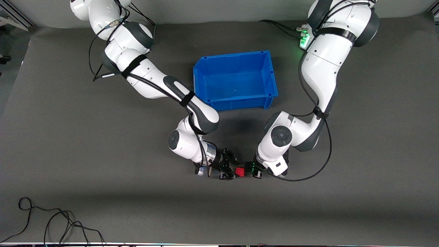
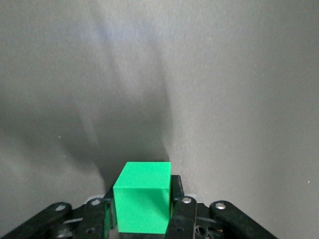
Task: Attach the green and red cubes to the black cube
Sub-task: 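Press the red and green cubes against the black cube from both sides, then open the right gripper and lift it away from the red cube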
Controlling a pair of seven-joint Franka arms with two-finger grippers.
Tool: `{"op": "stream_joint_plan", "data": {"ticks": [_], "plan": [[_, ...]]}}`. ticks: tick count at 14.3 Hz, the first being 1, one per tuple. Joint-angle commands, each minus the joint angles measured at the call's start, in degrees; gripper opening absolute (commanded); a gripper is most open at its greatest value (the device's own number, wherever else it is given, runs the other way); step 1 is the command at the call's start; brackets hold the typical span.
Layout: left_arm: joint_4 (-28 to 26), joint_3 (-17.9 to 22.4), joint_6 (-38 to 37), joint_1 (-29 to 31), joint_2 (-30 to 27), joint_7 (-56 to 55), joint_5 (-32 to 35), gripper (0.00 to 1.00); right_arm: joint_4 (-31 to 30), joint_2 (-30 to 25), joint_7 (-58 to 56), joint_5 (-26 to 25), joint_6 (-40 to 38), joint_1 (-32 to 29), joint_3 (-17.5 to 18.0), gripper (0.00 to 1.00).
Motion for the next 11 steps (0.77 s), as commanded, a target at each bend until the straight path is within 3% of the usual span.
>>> {"op": "stream_joint_plan", "data": {"ticks": [1, 7, 11], "plan": [[1.25, 0.68, -0.73, -0.86, 0.41, -1.17, 0.01, 0.0, 1.86, 0.18, -0.08, 0.71, -0.36, 0.4, -0.52, 1.0], [1.25, 0.86, -0.12, -0.69, 0.76, -0.99, 0.45, 0.0, -6.39, -7.63, -0.08, 0.62, -0.45, -3.46, -0.69, 1.0], [1.34, 1.21, 0.32, -0.25, 1.47, -0.38, 0.54, 0.0, -8.68, -12.9, -0.35, 0.45, -8.08, -6.8, -1.31, 1.0]]}}
